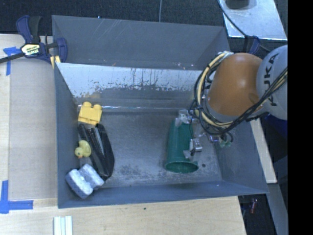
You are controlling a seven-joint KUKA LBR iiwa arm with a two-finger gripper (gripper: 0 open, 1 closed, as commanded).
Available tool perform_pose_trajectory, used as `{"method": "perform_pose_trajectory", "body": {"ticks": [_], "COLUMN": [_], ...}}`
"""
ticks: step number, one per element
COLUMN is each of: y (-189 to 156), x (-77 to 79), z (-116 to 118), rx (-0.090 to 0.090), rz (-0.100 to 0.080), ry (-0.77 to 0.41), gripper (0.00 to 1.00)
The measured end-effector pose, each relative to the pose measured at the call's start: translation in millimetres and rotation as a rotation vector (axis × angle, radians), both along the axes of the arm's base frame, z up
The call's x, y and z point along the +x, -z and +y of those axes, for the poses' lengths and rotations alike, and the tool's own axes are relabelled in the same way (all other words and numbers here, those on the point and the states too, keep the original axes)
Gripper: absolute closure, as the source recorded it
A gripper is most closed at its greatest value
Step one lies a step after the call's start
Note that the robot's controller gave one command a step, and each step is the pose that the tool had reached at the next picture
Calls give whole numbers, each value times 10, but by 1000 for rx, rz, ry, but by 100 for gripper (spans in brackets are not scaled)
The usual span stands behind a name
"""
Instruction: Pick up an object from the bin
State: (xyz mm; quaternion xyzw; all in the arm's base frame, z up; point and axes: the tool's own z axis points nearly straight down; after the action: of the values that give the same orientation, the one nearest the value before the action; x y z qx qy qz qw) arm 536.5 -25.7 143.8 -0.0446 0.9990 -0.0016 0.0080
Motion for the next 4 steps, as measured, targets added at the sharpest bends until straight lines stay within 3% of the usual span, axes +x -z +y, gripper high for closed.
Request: {"method": "perform_pose_trajectory", "body": {"ticks": [1,2,3,4], "y": [127,199,475,494], "x": [29,336,743,796], "z": [212,300,-397,-699], "rx": [1,1,1,4], "rz": [3,-5,-4,-10], "ry": [79,11,50,-10], "gripper": [0,0,0,0]}}
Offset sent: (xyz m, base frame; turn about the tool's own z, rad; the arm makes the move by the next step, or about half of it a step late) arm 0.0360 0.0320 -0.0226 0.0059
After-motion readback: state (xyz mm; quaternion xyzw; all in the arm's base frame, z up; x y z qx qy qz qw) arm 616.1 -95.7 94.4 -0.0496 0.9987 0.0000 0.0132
